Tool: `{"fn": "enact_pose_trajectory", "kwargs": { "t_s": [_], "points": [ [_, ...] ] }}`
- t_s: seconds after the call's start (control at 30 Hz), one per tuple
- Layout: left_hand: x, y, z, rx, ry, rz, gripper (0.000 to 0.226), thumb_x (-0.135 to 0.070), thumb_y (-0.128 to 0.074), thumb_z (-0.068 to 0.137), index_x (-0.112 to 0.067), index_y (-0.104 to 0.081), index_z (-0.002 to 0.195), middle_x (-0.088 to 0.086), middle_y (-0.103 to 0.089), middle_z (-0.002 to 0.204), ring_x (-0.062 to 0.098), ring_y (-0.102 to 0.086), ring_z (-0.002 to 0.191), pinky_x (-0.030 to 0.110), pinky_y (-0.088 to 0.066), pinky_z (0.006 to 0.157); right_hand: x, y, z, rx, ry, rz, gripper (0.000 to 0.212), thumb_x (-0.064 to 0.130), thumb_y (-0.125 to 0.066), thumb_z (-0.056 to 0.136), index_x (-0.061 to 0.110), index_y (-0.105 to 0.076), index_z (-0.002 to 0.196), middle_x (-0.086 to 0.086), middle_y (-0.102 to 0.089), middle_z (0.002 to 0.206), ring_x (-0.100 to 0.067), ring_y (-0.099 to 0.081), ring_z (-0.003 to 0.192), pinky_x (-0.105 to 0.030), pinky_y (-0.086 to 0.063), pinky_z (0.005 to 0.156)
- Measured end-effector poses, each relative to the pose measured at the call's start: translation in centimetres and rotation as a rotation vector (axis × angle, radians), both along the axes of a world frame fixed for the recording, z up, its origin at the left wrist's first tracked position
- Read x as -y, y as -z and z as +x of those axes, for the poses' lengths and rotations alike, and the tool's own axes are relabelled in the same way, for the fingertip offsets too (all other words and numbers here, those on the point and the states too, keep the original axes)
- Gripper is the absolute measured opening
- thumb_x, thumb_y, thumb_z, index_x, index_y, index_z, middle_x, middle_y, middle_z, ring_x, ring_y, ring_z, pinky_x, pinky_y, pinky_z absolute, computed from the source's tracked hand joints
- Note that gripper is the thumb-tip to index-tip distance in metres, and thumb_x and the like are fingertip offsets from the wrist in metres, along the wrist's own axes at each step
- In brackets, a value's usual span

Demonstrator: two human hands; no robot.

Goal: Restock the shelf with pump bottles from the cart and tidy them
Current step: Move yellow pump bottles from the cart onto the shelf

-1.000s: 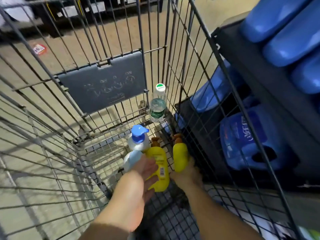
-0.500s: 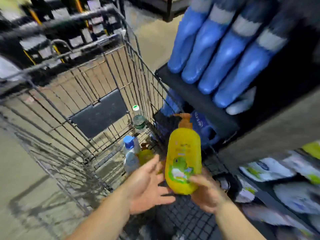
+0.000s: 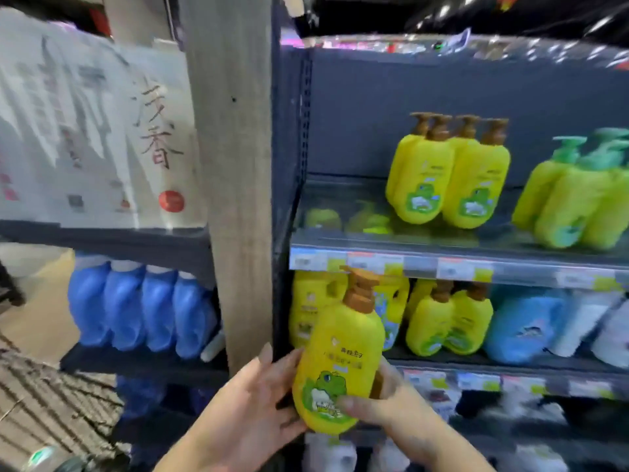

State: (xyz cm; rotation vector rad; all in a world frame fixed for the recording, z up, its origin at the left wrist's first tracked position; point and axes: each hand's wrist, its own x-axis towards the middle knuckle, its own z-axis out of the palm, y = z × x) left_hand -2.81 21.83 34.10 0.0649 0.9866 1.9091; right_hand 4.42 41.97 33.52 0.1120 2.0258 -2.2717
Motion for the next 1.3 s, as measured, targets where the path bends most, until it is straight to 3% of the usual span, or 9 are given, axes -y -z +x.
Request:
{"fn": "enact_pose_trajectory", "kwargs": {
  "t_s": [0.17, 0.3, 0.4, 0.5, 0.63, 0.77, 0.9, 1.0, 1.3],
  "points": [
    [-9.8, -3.2, 0.0, -0.108, 0.1, 0.045, 0.063, -0.056, -0.035, 0.089, -0.018, -0.05, 0.137, 0.012, -0.054, 0.14, 0.037, -0.047, 0.131, 0.052, -0.025, 0.115, -8.3, -3.9, 2.1, -0.056, 0.174, 0.115, 0.079, 0.026, -0.092, 0.051, 0.015, -0.054, 0.12, -0.005, -0.074, 0.11, -0.023, -0.069, 0.104, -0.033, -0.056, 0.084],
    [-16.3, -6.0, -0.3, -0.197, 0.151, 0.077, 0.062, -0.056, -0.039, 0.088, -0.02, -0.05, 0.137, 0.005, -0.055, 0.14, 0.032, -0.05, 0.128, 0.049, -0.026, 0.115, -14.6, -7.2, 2.7, -0.136, 0.226, 0.195, 0.058, 0.012, -0.079, 0.065, 0.014, -0.055, 0.118, -0.003, -0.074, 0.108, -0.02, -0.069, 0.101, -0.028, -0.056, 0.079],
    [-20.5, -8.5, -1.3, -0.307, 0.168, 0.097, 0.064, -0.056, -0.04, 0.087, -0.021, -0.046, 0.14, 0.002, -0.054, 0.141, 0.027, -0.051, 0.128, 0.045, -0.026, 0.116, -18.9, -9.9, 1.9, -0.205, 0.259, 0.283, 0.058, 0.018, -0.081, 0.062, 0.015, -0.058, 0.116, -0.005, -0.073, 0.111, -0.022, -0.067, 0.106, -0.035, -0.055, 0.086],
    [-24.2, -11.6, -2.7, -0.409, 0.15, 0.084, 0.067, -0.058, -0.042, 0.087, -0.02, -0.041, 0.143, 0.001, -0.05, 0.145, 0.022, -0.05, 0.129, 0.042, -0.033, 0.113, -22.7, -12.9, 0.4, -0.268, 0.289, 0.369, 0.051, 0.019, -0.085, 0.065, 0.021, -0.061, 0.11, -0.005, -0.074, 0.107, -0.022, -0.068, 0.101, -0.039, -0.055, 0.079],
    [-28.7, -15.1, -3.9, -0.449, 0.113, 0.096, 0.072, -0.059, -0.044, 0.087, -0.021, -0.033, 0.147, 0.001, -0.039, 0.152, 0.02, -0.045, 0.131, 0.037, -0.028, 0.115, -27.2, -15.9, -2.0, -0.333, 0.314, 0.37, 0.037, 0.002, -0.07, 0.079, 0.021, -0.059, 0.108, 0.005, -0.074, 0.097, -0.006, -0.07, 0.09, -0.019, -0.056, 0.071],
    [-31.2, -16.2, -5.0, -0.466, 0.069, 0.014, 0.076, -0.062, -0.041, 0.087, -0.018, -0.031, 0.148, 0.001, -0.042, 0.149, 0.02, -0.047, 0.128, 0.031, -0.041, 0.097, -29.6, -14.7, -4.8, -0.289, 0.304, 0.388, 0.041, 0.002, -0.068, 0.082, 0.017, -0.056, 0.118, 0.001, -0.072, 0.108, -0.014, -0.068, 0.102, -0.024, -0.057, 0.079],
    [-31.8, -15.6, -5.8, -0.487, 0.066, -0.03, 0.055, -0.062, -0.037, 0.089, -0.021, -0.058, 0.119, -0.005, -0.061, 0.12, 0.017, -0.056, 0.113, 0.035, -0.036, 0.105, -30.1, -13.7, -6.5, -0.271, 0.284, 0.379, 0.042, 0.005, -0.068, 0.083, 0.018, -0.055, 0.122, 0.001, -0.071, 0.112, -0.011, -0.068, 0.101, -0.025, -0.057, 0.08],
    [-32.3, -15.5, -6.1, -0.493, 0.045, -0.052, 0.046, -0.062, -0.033, 0.091, -0.027, -0.062, 0.099, -0.008, -0.066, 0.104, 0.014, -0.057, 0.104, 0.035, -0.031, 0.106, -30.1, -13.6, -7.2, -0.282, 0.305, 0.437, 0.046, 0.012, -0.071, 0.082, 0.022, -0.055, 0.123, 0.003, -0.071, 0.111, -0.012, -0.067, 0.102, -0.033, -0.056, 0.088],
    [-33.2, -14.8, -6.4, -0.44, 0.063, -0.021, 0.07, -0.063, -0.036, 0.089, -0.02, -0.038, 0.143, 0.001, -0.053, 0.135, 0.023, -0.045, 0.129, 0.04, -0.023, 0.117, -30.5, -13.2, -7.1, -0.236, 0.439, 0.491, 0.06, 0.024, -0.075, 0.078, 0.023, -0.046, 0.13, 0.005, -0.061, 0.12, -0.012, -0.062, 0.104, -0.035, -0.056, 0.087]
  ]
}}
